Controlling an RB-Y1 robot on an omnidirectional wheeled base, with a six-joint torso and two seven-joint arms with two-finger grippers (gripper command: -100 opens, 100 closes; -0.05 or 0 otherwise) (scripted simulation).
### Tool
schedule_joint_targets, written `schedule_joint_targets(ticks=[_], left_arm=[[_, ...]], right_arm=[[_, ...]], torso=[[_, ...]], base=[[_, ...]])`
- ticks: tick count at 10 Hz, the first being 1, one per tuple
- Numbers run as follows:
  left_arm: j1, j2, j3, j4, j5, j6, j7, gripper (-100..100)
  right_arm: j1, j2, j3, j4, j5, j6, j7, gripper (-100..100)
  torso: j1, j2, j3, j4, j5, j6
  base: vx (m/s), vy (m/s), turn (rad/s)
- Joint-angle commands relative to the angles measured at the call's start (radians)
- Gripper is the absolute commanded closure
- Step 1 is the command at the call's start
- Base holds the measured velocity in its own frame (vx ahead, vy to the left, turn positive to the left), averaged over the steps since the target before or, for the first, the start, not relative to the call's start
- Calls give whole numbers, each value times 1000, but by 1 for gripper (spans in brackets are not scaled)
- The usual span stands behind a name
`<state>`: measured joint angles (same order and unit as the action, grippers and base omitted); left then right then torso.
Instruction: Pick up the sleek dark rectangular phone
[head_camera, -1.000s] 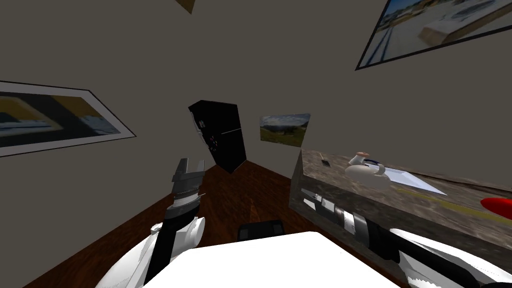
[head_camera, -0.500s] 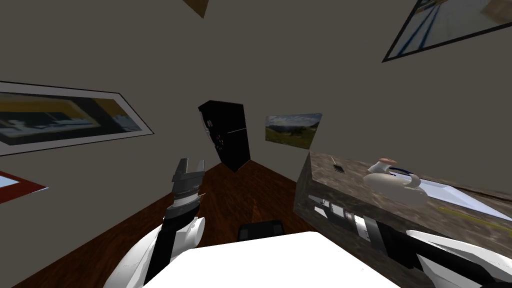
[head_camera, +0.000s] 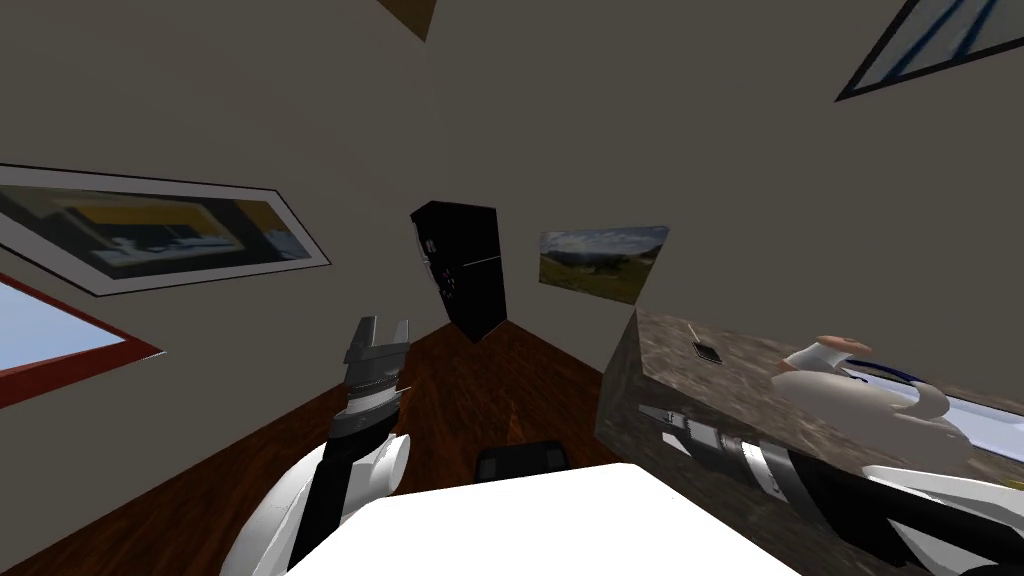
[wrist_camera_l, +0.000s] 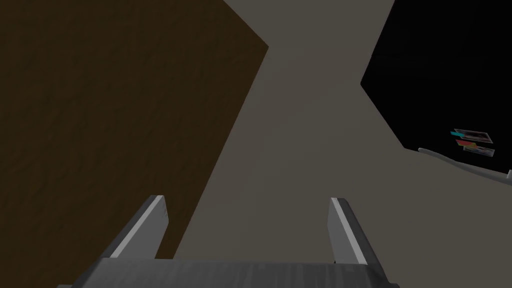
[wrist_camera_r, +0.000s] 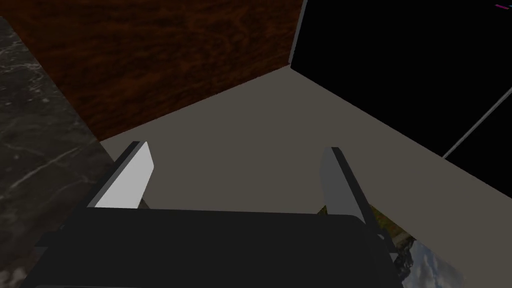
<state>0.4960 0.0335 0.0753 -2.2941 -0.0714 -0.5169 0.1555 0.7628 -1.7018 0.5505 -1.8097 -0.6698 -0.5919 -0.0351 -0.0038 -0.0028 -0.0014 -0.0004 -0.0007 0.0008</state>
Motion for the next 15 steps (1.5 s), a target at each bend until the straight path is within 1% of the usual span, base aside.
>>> schedule_joint_targets(ticks=[1,2,3,4,5,6,7,8,9,10,11,12,13,14,15], left_arm=[[0,0,0,0,0,0,0,0],[0,0,0,0,0,0,0,0],[0,0,0,0,0,0,0,0],[0,0,0,0,0,0,0,0],[0,0,0,0,0,0,0,0],[0,0,0,0,0,0,0,0],[0,0,0,0,0,0,0,0],[0,0,0,0,0,0,0,0],[0,0,0,0,0,0,0,0],[0,0,0,0,0,0,0,0],[0,0,0,0,0,0,0,0],[0,0,0,0,0,0,0,0],[0,0,0,0,0,0,0,0],[0,0,0,0,0,0,0,0],[0,0,0,0,0,0,0,0]], right_arm=[[-16,-31,27,19,-4,13,-6,-100],[-20,-75,69,50,-27,23,-1,-100],[-20,-78,69,50,-27,23,-1,-100],[-26,-120,106,81,-49,34,3,-100],[-26,-120,111,81,-49,34,3,-100],[-32,-156,150,111,-69,47,7,-100],[-32,-156,153,111,-69,47,7,-100],[-39,-187,194,140,-88,61,11,-100],[-39,-187,195,140,-88,61,11,-100],[-47,-210,237,168,-105,76,15,-100],[-47,-210,237,168,-105,76,15,-100],[-55,-227,277,194,-120,92,19,-100],[-55,-227,277,194,-120,92,19,-100],[-63,-237,317,218,-133,108,23,-100],[-63,-237,317,218,-133,108,23,-100]], torso=[[0,0,0,0,0,0],[0,1,0,0,0,1],[-1,0,0,0,0,0],[-1,1,0,0,0,1],[-2,0,0,0,-1,0],[-2,0,0,0,-1,1],[-3,-1,0,0,-1,0],[-3,0,0,0,-1,1],[-5,0,0,0,-1,0],[-4,0,0,0,-1,1],[-6,-1,0,0,-2,1],[-5,-1,0,0,-2,1],[-6,-1,-1,0,-2,1],[-5,-1,-1,0,-2,1],[-8,-2,-1,0,-2,1]], base=[[47,-28,82],[55,-43,155],[53,-43,81],[72,-60,118],[64,-57,73],[77,-72,113],[67,-81,80],[64,-100,148],[53,-96,63],[77,-124,93],[74,-102,63],[89,-116,91],[69,-112,58],[84,-147,111],[85,-139,50]])
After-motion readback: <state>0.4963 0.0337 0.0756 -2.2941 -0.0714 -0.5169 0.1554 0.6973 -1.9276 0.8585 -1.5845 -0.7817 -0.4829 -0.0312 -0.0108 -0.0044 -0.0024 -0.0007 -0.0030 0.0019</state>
